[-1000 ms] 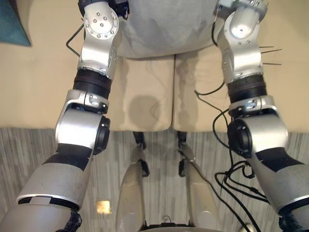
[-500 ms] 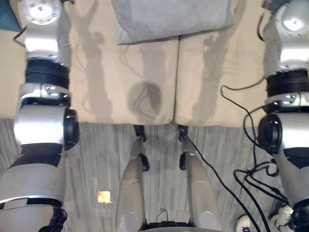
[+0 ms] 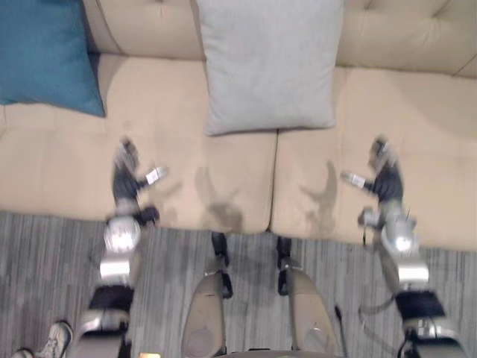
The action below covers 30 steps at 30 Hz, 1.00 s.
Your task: Pick up cushions and gather them together orderly.
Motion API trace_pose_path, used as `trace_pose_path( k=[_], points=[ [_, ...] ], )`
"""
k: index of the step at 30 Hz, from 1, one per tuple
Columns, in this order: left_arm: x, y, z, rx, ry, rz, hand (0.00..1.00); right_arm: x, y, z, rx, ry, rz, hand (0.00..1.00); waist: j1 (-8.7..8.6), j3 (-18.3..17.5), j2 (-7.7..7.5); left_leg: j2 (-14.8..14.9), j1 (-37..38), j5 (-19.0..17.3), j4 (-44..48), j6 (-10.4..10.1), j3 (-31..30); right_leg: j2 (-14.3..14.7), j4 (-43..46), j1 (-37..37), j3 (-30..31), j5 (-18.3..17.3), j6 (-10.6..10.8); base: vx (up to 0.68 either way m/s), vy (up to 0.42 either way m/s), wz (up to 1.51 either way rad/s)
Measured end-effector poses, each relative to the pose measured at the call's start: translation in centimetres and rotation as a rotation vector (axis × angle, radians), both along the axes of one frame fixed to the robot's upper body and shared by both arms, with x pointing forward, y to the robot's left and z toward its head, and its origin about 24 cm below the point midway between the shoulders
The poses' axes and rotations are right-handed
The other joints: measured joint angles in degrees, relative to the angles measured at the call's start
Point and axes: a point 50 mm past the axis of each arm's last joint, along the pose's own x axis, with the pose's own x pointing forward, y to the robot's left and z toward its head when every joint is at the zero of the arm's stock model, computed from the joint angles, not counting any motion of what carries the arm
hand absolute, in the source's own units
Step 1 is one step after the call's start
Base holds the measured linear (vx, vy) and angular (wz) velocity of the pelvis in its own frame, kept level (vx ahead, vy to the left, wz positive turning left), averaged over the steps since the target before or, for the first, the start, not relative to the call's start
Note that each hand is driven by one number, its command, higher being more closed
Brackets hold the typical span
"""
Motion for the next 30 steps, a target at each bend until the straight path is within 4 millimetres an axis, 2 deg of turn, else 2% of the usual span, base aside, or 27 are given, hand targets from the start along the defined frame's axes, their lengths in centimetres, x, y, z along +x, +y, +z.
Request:
trace_pose_path(
  k=[1, 2, 4, 5, 6, 9, 12, 15, 17, 19, 20, 21, 22, 23, 24, 26, 27, 28, 29, 30],
  points=[
    [-1.3, -0.1, -1.7, 0.013, 0.072, -0.016, 0.00, -1.2, 0.1, -2.0, -0.004, 0.083, 0.007, 0.00, 0.02, -1.55, -0.06, 0.06, 0.58, -0.09, -0.16, -0.04, -0.02, 0.07, -0.70, 0.90, -0.15, 0.09, 0.07, 0.09, -0.021, 0.02],
    [-2.0, -0.1, -2.7, 0.020, 0.114, -0.022, 0.00, -1.9, 0.1, -3.0, -0.008, 0.127, 0.008, 0.00, 0.02, -2.37, -0.03, 0.07, 1.01, -0.17, -0.23, -0.13, -0.03, 0.08, -0.90, 1.37, -0.20, 0.09, 0.07, 0.07, -0.016, -0.03],
    [-5.3, -0.1, -6.8, 0.028, 0.309, -0.023, 0.00, -4.6, 0.4, -7.3, -0.013, 0.316, 0.016, 0.00, 0.03, -5.70, -0.11, 0.18, 5.05, -0.78, -1.08, -0.50, 0.30, 0.36, -2.71, 5.47, 0.08, 0.09, 0.08, 0.09, -0.016, -0.09],
    [-5.9, -0.2, -7.5, 0.026, 0.340, -0.023, 0.00, -5.1, 0.4, -7.9, -0.013, 0.345, 0.018, 0.00, 0.04, -6.34, -0.10, 0.17, 5.92, -0.78, -1.52, -0.50, 0.43, 0.40, -3.00, 6.20, 0.21, 0.09, 0.08, 0.09, -0.004, -0.18],
    [-8.0, -0.4, -9.7, 0.027, 0.455, -0.036, 0.00, -6.6, 0.5, -9.7, -0.028, 0.441, 0.031, 0.00, 0.04, -8.30, -0.17, 0.15, 8.79, -0.96, -2.70, -0.70, 0.90, 0.61, -3.99, 8.63, 0.87, 0.08, 0.14, 0.07, 0.003, -0.20],
    [-11.4, -0.5, -12.9, 0.009, 0.647, -0.043, 0.00, -8.5, 0.2, -12.3, -0.050, 0.599, 0.041, 0.00, -0.06, -10.55, -0.34, 0.18, 12.85, -1.17, -4.98, -0.99, 2.31, 0.65, -4.90, 10.96, 2.40, -0.18, 0.61, 0.03, 0.014, -0.31],
    [-13.5, -0.8, -14.7, -0.004, 0.777, -0.037, 0.00, -11.0, -0.3, -14.3, -0.044, 0.740, 0.013, 0.00, -0.12, -11.20, -0.38, 0.02, 17.55, -1.09, -7.76, -1.06, 3.50, 0.86, -5.76, 13.97, 2.96, -0.41, 1.04, -0.01, 0.013, -0.20],
    [-14.3, -0.9, -15.2, -0.022, 0.811, -0.041, 0.00, -12.8, -0.9, -15.4, -0.027, 0.827, -0.014, 0.00, -0.30, -12.53, -0.98, -0.49, 19.88, -0.96, -9.33, -1.13, 3.50, 0.80, -5.75, 14.86, 4.07, -0.54, 1.65, 0.01, 0.022, -0.12],
    [-14.0, -0.9, -15.1, -0.019, 0.804, -0.041, 0.00, -12.7, -0.9, -15.5, -0.021, 0.832, -0.023, 0.00, -0.51, -12.31, -1.61, -0.79, 19.58, -0.96, -8.88, -1.13, 3.74, 0.56, -5.68, 14.72, 4.68, -0.19, 2.22, -0.01, 0.032, -0.15],
    [-12.8, -0.6, -14.6, -0.002, 0.771, -0.045, 0.00, -11.7, -0.4, -15.4, -0.018, 0.816, -0.014, 0.00, -0.81, -11.67, -2.71, -0.88, 16.53, -1.27, -5.90, -0.72, 4.02, 0.37, -5.56, 13.03, 5.74, 0.92, 3.76, -0.03, 0.025, -0.12],
    [-12.0, -0.4, -14.2, 0.011, 0.749, -0.047, 0.00, -11.2, 0.1, -15.3, -0.017, 0.804, -0.009, 0.00, -0.88, -11.41, -3.29, -0.82, 13.96, -1.75, -2.89, 0.33, 4.10, 0.10, -5.36, 11.64, 5.89, 2.45, 4.70, -0.10, 0.053, -0.08],
    [-10.9, -0.5, -13.7, 0.019, 0.717, -0.054, 0.00, -10.7, 0.3, -15.2, -0.015, 0.786, -0.010, 0.00, -0.90, -11.31, -3.33, -0.27, 10.21, -2.86, 1.48, 2.07, 4.06, -0.24, -4.69, 9.43, 6.17, 4.85, 6.94, -0.13, 0.044, -0.24],
    [-10.1, -0.7, -13.1, 0.021, 0.670, -0.050, 0.00, -9.6, 0.5, -14.8, -0.020, 0.765, -0.001, 0.00, -0.07, -10.26, -1.74, 2.61, 8.46, -3.93, 3.59, 3.54, 4.45, 0.75, 2.28, 7.19, 5.50, 2.90, 6.71, -0.12, 0.055, -0.14],
    [-9.8, -0.6, -12.9, 0.025, 0.658, -0.046, 0.00, -9.5, 0.6, -14.8, -0.019, 0.764, 0.000, 0.00, -0.13, -9.94, -1.63, 2.71, 8.46, -3.94, 4.34, 3.55, 4.07, 0.48, 10.70, 6.14, 5.04, -1.23, 4.45, -0.12, 0.015, 0.11],
    [-9.8, -0.6, -12.7, 0.026, 0.645, -0.040, 0.00, -10.4, 0.9, -15.3, -0.013, 0.789, 0.004, 0.00, -0.07, -9.78, -1.50, 2.04, 9.03, -3.97, 5.21, 3.67, 2.97, -1.14, 25.46, 6.56, 4.22, -7.53, 3.85, -0.09, 0.012, 0.38],
    [-10.1, -0.4, -12.6, 0.027, 0.646, -0.031, 0.00, -10.7, 1.4, -15.5, -0.010, 0.798, 0.020, 0.00, 0.54, -10.07, -2.57, 1.54, 9.06, -4.07, 6.06, 3.83, 2.25, -2.48, 34.15, 9.01, 4.34, -10.20, 5.08, -0.12, -0.032, 0.28],
    [-10.5, -0.2, -12.7, 0.028, 0.655, -0.013, 0.00, -10.5, 1.6, -15.5, -0.009, 0.795, 0.030, 0.00, 1.02, -10.61, -3.43, 1.00, 8.38, -3.54, 6.42, 3.64, 2.05, -3.48, 36.96, 10.97, 4.40, -11.61, 6.42, -0.24, -0.116, 0.19],
    [-10.7, -0.3, -12.9, 0.023, 0.663, -0.004, 0.00, -10.3, 1.7, -15.4, -0.007, 0.788, 0.030, 0.00, 1.64, -11.19, -4.51, 0.36, 7.15, -2.12, 6.90, 3.42, 1.91, -4.19, 35.60, 13.51, 4.47, -11.96, 6.86, -0.20, -0.103, 0.18],
    [-10.8, -0.2, -12.9, 0.023, 0.664, 0.002, 0.00, -10.1, 1.7, -15.3, -0.012, 0.782, 0.026, 0.00, 1.97, -11.44, -4.96, 0.08, 6.02, -1.18, 7.05, 3.03, 1.91, -4.34, 31.57, 15.13, 4.28, -13.10, 6.43, -0.23, -0.135, 0.00],
    [-11.0, -0.7, -13.1, 0.001, 0.668, 0.009, 0.00, -9.3, 1.4, -14.9, -0.023, 0.761, 0.018, 0.00, 2.49, -11.53, -4.58, 0.65, 4.43, 0.80, 6.36, 2.45, 2.06, -3.16, 26.27, 16.17, 3.72, -16.07, 6.02, -0.30, -0.120, -0.35]
  ],
)
